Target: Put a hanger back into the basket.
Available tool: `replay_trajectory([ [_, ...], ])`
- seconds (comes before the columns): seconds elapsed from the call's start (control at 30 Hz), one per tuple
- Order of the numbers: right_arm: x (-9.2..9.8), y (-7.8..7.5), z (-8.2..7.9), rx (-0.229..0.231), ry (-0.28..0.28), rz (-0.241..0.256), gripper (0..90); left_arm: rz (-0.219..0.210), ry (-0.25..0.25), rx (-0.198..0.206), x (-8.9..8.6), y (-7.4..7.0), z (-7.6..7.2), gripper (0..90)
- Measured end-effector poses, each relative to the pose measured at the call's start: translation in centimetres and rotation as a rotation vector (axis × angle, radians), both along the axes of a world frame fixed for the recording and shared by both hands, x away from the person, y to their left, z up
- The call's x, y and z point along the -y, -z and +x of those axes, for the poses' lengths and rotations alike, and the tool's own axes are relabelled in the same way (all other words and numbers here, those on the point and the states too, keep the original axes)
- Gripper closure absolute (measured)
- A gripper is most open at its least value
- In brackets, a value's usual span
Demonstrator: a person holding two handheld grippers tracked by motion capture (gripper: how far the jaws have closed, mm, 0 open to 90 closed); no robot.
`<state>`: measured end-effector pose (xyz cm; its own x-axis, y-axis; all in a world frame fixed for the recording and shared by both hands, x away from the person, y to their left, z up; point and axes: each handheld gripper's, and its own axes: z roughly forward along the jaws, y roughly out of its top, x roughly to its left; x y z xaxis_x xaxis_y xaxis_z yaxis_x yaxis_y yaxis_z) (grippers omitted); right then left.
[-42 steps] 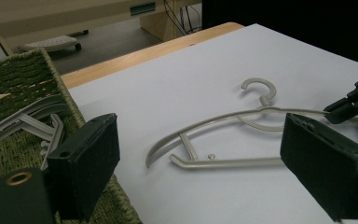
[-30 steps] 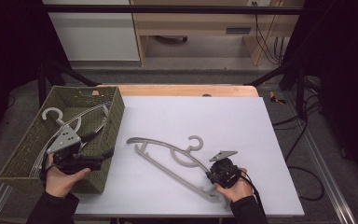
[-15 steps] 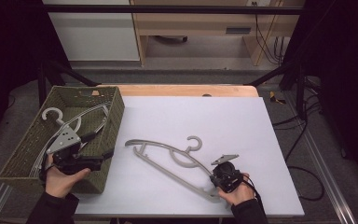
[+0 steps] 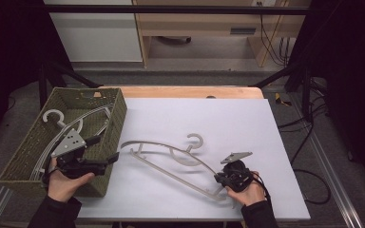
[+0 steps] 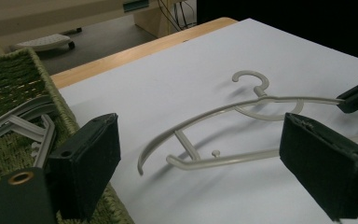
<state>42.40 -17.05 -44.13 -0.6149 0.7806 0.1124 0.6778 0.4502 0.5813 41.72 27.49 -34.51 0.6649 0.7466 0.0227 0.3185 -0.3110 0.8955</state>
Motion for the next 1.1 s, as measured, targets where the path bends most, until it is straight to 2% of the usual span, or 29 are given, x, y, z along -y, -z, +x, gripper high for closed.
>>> replay_trajectory([
  [0.07, -0.1, -0.1, -0.1, -0.006, 0.000, 0.002, 83.1, 0.006, 0.011, -0.002, 0.3, 0.0, -0.1, 12.4],
  [0.2, -0.2, -0.9, -0.6, 0.004, -0.093, -0.005, 83.1, 0.039, 0.066, -0.021, 1.3, 0.1, -0.3, 13.5],
  [0.23, -0.2, -0.9, -0.6, 0.004, -0.093, -0.005, 83.1, 0.039, 0.066, -0.021, 1.3, 0.1, -0.3, 14.0],
  [0.27, -0.3, -1.2, -0.8, 0.005, -0.118, 0.005, 83.1, 0.064, 0.096, -0.036, 1.9, 0.4, -0.3, 14.4],
  [0.3, -0.3, -1.2, -0.8, 0.005, -0.118, 0.005, 83.1, 0.064, 0.096, -0.036, 1.9, 0.4, -0.3, 14.6],
  [0.33, -0.4, -1.4, -1.0, 0.012, -0.162, 0.010, 83.1, 0.100, 0.127, -0.046, 2.6, 0.7, -0.3, 15.3],
  [0.37, -0.4, -1.5, -1.1, 0.011, -0.180, 0.010, 83.1, 0.100, 0.127, -0.046, 2.6, 0.7, -0.3, 15.8],
  [0.4, -0.5, -1.6, -1.2, 0.021, -0.210, 0.014, 83.1, 0.117, 0.144, -0.053, 3.1, 0.9, -0.3, 16.5],
  [0.43, -0.5, -1.6, -1.2, 0.021, -0.210, 0.014, 83.1, 0.129, 0.161, -0.065, 3.4, 1.1, -0.3, 16.5],
  [0.53, -0.5, -2.2, -1.6, 0.019, -0.274, 0.018, 83.1, 0.176, 0.204, -0.093, 4.5, 1.7, -0.4, 19.5],
  [0.6, -0.6, -2.2, -1.7, 0.027, -0.281, 0.030, 83.1, 0.206, 0.236, -0.120, 5.1, 2.2, -0.3, 20.4],
  [0.63, -0.5, -2.5, -1.9, 0.029, -0.289, 0.021, 83.1, 0.239, 0.260, -0.137, 5.6, 2.6, -0.3, 22.4],
  [0.67, -0.5, -2.5, -1.9, 0.029, -0.289, 0.021, 83.1, 0.239, 0.260, -0.137, 5.6, 2.6, -0.3, 23.4],
  [0.73, -0.6, -2.6, -2.0, 0.030, -0.299, 0.029, 83.0, 0.279, 0.280, -0.152, 6.3, 3.2, -0.3, 24.7],
  [0.77, -0.5, -2.7, -2.0, 0.031, -0.310, 0.013, 83.1, 0.306, 0.290, -0.155, 6.7, 3.5, -0.3, 28.0],
  [0.83, -0.5, -2.7, -2.1, 0.031, -0.310, 0.014, 83.1, 0.321, 0.297, -0.159, 6.9, 3.7, -0.3, 31.0],
  [0.87, -0.4, -2.8, -2.2, 0.033, -0.309, 0.012, 83.1, 0.358, 0.309, -0.168, 7.3, 4.0, -0.1, 33.1],
  [0.93, -0.4, -2.8, -2.2, 0.037, -0.313, 0.022, 83.1, 0.373, 0.313, -0.175, 7.6, 4.1, 0.1, 35.0],
  [0.97, -0.3, -3.0, -2.2, 0.039, -0.326, 0.005, 83.1, 0.390, 0.310, -0.172, 7.8, 4.3, 0.1, 35.6],
  [1.1, -0.1, -3.3, -2.5, 0.053, -0.328, -0.009, 83.1, 0.389, 0.313, -0.170, 7.9, 3.9, 0.1, 38.9],
])
